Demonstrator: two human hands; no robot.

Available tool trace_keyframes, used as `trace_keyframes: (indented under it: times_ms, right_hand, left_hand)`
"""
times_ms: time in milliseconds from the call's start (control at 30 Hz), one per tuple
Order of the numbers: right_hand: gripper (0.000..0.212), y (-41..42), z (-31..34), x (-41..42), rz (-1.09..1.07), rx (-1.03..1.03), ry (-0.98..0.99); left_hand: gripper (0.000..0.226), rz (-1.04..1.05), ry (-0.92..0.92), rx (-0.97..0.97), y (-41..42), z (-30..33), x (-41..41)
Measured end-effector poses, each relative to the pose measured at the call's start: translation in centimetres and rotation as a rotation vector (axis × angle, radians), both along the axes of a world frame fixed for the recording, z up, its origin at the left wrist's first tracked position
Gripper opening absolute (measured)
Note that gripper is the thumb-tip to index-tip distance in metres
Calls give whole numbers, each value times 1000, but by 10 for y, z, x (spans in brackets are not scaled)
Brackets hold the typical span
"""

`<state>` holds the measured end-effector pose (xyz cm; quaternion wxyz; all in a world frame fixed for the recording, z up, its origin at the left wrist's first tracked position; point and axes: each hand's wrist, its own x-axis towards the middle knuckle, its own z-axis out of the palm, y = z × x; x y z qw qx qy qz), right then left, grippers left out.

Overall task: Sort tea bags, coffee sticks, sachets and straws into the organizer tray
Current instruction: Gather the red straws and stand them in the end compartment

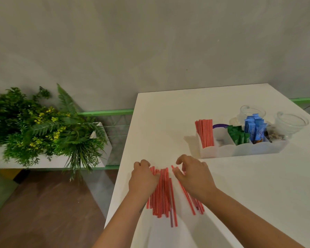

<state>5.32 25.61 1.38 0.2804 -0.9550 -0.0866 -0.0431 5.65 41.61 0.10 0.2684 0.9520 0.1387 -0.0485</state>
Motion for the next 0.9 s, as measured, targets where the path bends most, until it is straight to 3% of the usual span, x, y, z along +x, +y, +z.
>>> trace_keyframes:
  times_ms: [167, 267, 533, 667, 900]
  right_hand:
    - [34, 25, -17, -17, 33, -186, 123]
    - [32, 34, -23, -23, 31, -196, 142]
    - [27, 37, -24, -29, -33, -179, 147]
    - [28, 38, -26, -31, -45, -195, 154]
    - [32, 45, -26, -31, -65, -278, 195]
  left_hand:
    - [57, 0, 101, 24, 4, -9, -15]
    - [55, 7, 96, 19, 7, -12, -15]
    - [10, -46, 127, 19, 14, -16, -6]
    - [34, -82, 173, 21, 16, -13, -2]
    - [31, -76, 248, -139, 23, -5, 1]
